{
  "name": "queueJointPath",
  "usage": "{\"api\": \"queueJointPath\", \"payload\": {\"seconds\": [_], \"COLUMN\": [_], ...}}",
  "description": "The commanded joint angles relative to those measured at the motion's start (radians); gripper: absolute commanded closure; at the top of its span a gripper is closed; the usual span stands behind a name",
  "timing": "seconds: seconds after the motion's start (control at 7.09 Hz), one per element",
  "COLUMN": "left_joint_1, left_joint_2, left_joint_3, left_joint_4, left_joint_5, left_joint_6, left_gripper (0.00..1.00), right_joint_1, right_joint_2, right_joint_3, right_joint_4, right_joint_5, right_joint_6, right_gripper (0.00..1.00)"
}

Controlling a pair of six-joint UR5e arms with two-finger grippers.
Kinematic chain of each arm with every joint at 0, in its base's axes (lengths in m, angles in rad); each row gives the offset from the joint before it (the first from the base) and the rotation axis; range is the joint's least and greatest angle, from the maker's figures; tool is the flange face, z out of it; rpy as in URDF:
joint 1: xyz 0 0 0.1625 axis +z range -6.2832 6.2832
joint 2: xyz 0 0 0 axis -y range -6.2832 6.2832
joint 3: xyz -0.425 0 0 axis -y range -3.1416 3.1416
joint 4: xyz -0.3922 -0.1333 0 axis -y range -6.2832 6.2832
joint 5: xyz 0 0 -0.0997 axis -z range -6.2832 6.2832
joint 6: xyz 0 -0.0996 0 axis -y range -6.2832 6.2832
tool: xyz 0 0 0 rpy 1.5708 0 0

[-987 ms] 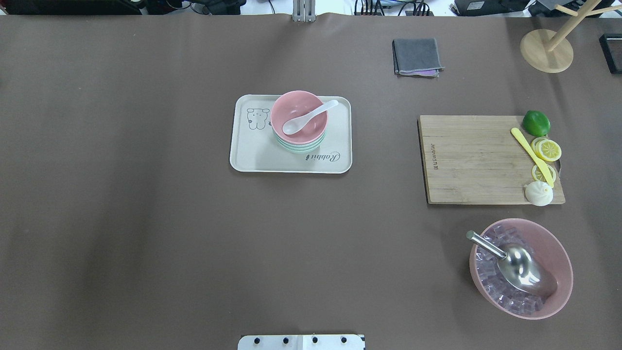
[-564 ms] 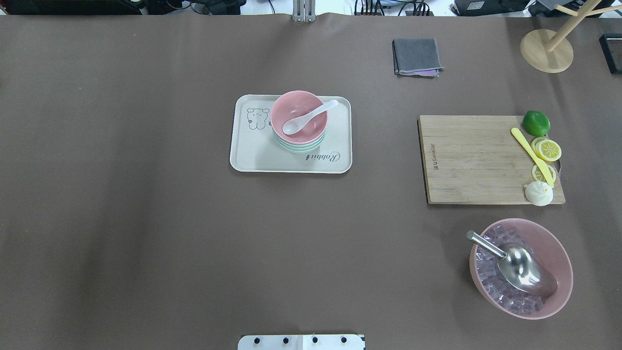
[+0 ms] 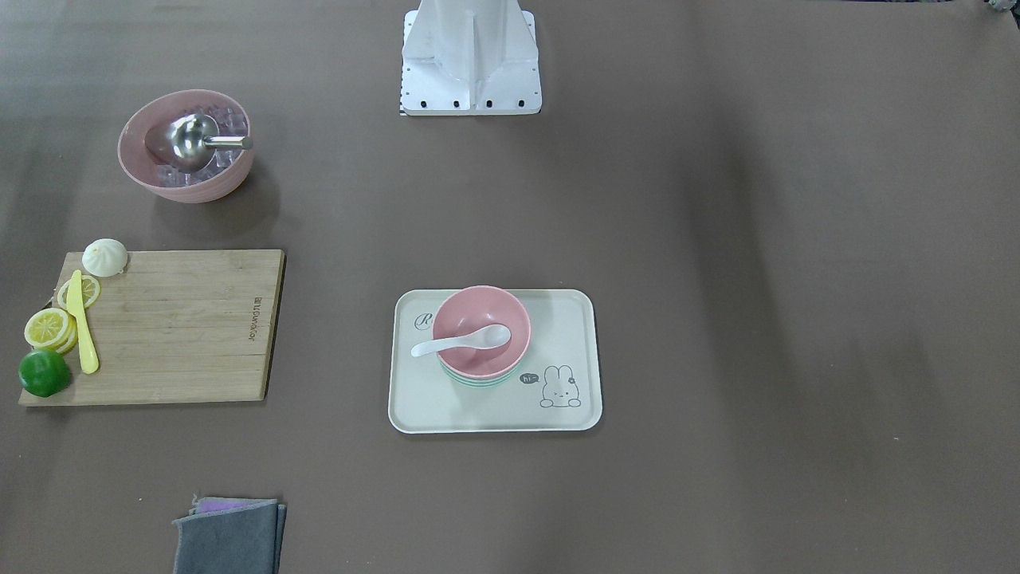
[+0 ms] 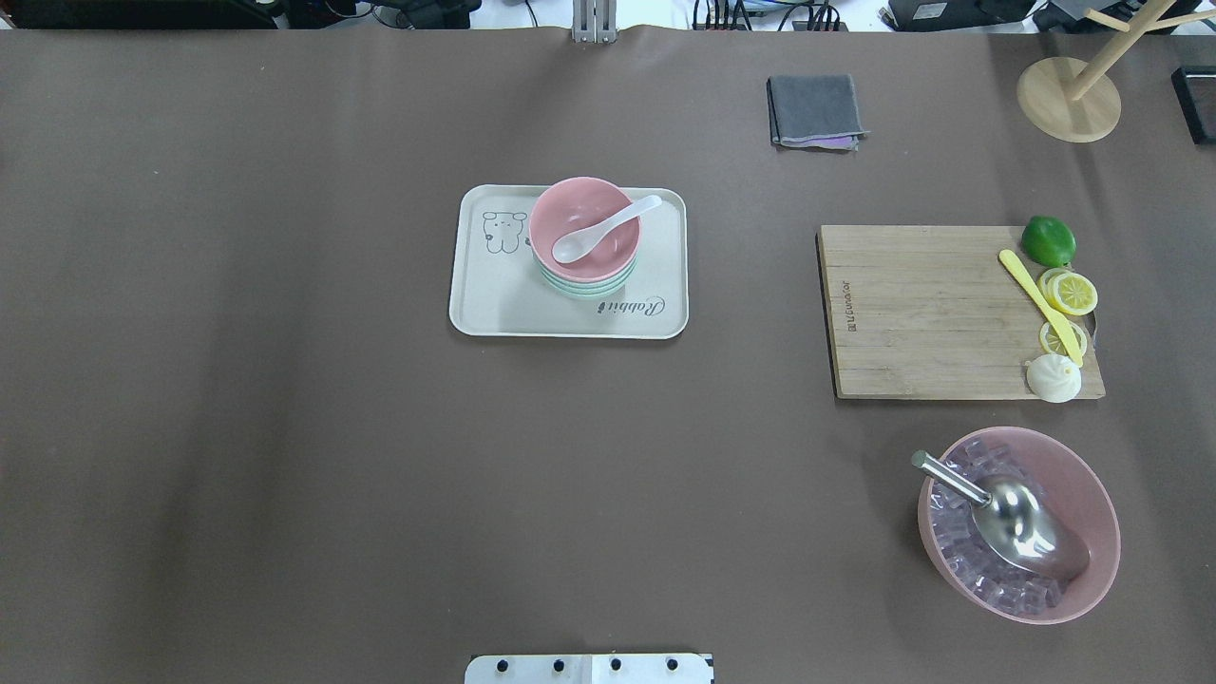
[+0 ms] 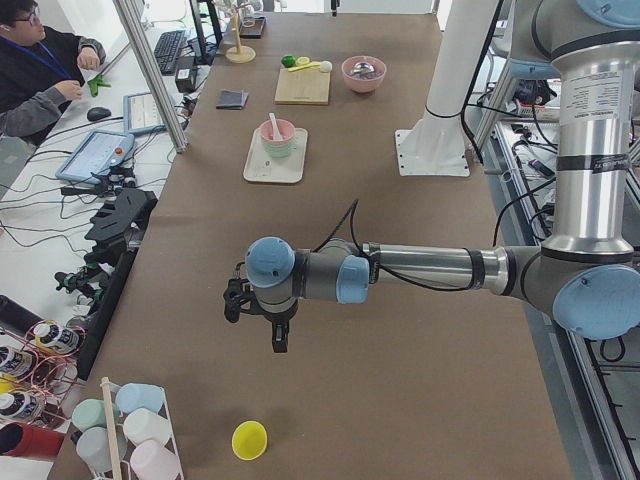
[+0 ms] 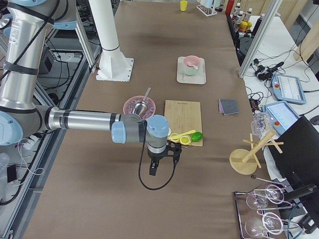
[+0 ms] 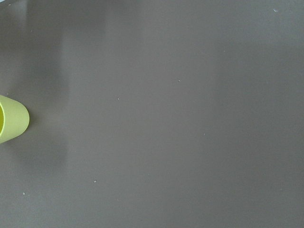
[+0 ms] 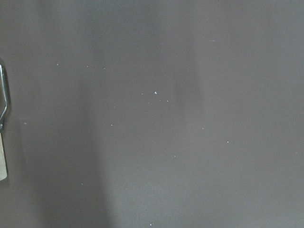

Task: Stack pink bowl on green and place spoon

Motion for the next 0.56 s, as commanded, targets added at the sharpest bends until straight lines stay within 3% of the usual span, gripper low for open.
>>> {"api": "queueJointPath", "payload": {"seconds": [0.0,0.42], "left_joint_1": [0.0,0.0], "left_joint_2": [0.002,0.002], "left_joint_3": [-0.015,-0.016], "left_joint_4": [-0.004,-0.005], "left_joint_5": [-0.009,-0.005], "left_joint_6": [0.0,0.0], "left_gripper": [0.01,0.01], "right_joint_1": [0.0,0.0], "right_joint_2": [0.004,0.005], "right_joint_3": [0.002,0.002], "right_joint_4": [0.001,0.001], "right_joint_5": [-0.001,-0.001], "right_joint_6": [0.001,-0.001], "right_gripper": [0.0,0.0]}}
